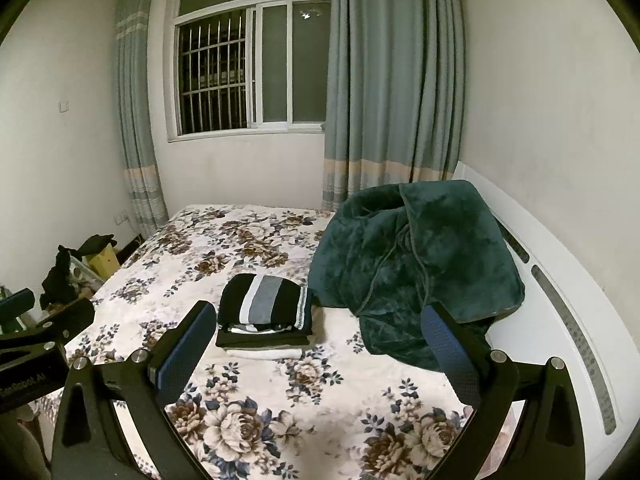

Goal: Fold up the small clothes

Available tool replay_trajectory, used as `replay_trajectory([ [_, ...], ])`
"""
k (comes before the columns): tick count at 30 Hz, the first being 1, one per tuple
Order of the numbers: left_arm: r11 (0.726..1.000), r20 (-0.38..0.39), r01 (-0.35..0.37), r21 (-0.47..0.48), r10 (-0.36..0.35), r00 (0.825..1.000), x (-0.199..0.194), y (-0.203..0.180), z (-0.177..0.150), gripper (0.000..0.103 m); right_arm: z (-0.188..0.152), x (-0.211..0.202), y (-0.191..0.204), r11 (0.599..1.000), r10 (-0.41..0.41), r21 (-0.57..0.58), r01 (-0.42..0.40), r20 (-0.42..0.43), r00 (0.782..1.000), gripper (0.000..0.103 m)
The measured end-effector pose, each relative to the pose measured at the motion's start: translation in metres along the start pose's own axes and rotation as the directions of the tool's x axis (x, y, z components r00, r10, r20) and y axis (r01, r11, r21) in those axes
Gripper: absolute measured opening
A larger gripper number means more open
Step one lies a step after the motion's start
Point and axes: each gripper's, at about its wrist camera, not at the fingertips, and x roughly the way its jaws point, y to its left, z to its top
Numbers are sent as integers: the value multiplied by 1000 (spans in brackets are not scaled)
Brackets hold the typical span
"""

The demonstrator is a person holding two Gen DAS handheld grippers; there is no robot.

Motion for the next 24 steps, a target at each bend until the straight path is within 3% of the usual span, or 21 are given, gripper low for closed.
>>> replay_trajectory([
  [24, 1000, 14, -25, -1, 25, 1000, -8, 9, -1, 103, 12, -2, -3, 999, 31, -19, -31, -4, 1000, 103],
])
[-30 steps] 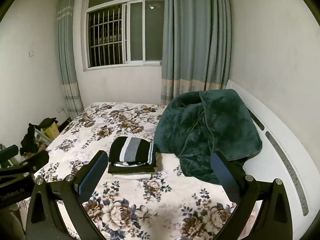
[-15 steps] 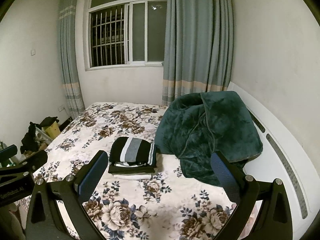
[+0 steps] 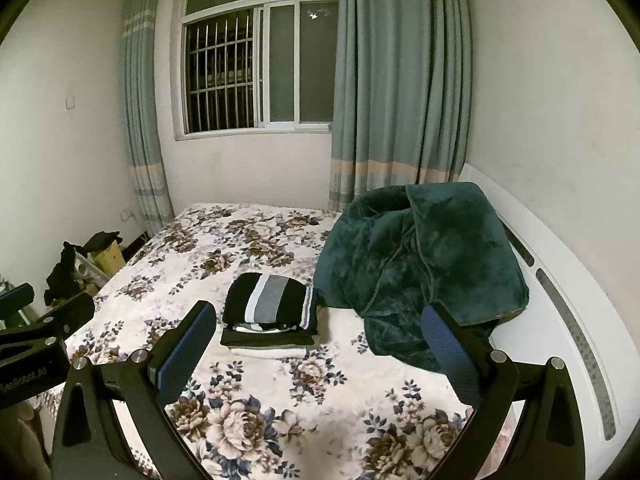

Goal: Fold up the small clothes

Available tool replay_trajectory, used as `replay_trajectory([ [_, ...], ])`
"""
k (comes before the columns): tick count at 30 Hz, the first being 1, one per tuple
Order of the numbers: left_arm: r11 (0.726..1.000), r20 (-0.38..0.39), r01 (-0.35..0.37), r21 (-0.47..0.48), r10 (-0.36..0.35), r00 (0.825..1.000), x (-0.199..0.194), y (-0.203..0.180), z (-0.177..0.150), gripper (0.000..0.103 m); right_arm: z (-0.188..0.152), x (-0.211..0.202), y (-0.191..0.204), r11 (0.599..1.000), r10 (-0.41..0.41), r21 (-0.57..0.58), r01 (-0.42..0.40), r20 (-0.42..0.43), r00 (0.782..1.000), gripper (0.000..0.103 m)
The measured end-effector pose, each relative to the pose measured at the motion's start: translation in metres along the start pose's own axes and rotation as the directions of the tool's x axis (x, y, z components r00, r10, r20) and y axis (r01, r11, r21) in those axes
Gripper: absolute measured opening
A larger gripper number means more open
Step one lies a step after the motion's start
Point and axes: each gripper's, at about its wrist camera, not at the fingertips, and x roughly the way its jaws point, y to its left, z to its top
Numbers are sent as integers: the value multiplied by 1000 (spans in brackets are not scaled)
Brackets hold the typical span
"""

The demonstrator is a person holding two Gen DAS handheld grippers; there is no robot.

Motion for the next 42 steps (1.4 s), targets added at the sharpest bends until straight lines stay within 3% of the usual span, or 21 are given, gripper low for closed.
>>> replay_trajectory([
  [42, 1000, 18, -11, 0, 11, 1000, -5, 1, 6, 103, 3, 1, 3, 1000, 1, -5, -1, 11, 1000, 103],
])
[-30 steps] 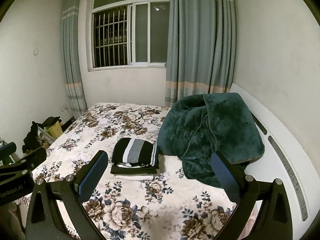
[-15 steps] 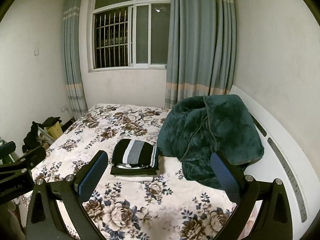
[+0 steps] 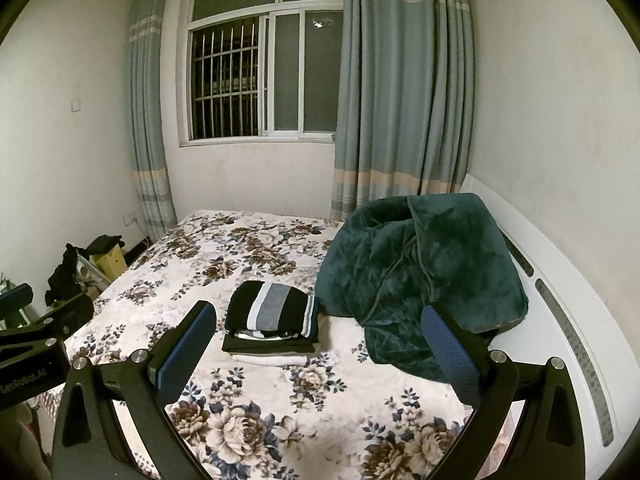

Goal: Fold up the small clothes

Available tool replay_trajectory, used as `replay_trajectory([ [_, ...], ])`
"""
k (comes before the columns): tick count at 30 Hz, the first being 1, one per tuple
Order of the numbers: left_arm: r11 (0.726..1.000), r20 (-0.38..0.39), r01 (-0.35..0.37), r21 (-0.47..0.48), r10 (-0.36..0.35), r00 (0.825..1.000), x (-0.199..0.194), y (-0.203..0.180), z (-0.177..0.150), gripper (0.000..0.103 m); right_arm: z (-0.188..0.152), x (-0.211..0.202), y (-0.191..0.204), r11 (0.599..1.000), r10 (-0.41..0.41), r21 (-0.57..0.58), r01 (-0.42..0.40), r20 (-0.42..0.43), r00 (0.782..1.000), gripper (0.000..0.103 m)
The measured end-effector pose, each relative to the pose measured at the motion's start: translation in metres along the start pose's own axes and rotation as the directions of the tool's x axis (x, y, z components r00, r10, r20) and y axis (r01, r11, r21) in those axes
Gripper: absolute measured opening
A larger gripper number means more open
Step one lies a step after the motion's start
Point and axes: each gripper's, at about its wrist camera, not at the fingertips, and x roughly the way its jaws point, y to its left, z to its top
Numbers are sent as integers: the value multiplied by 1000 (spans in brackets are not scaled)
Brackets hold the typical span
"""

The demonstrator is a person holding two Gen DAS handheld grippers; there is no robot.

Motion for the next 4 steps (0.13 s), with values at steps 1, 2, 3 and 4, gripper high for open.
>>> replay_trajectory([
  [1, 1000, 4, -2, 0, 2, 1000, -1, 0, 1, 103, 1, 0, -1, 1000, 2, 0, -2, 0, 1000, 103],
  [2, 1000, 8, -5, -2, 5, 1000, -2, 1, 2, 103, 2, 1, 0, 1000, 3, -1, -3, 0, 1000, 103],
  [3, 1000, 12, -8, -4, 8, 1000, -3, 2, 4, 103, 3, 2, 0, 1000, 2, -2, -2, 1, 1000, 103],
  [4, 1000, 14, -7, -6, 7, 1000, -3, 2, 6, 103, 3, 2, 0, 1000, 2, -2, -2, 1, 1000, 103],
])
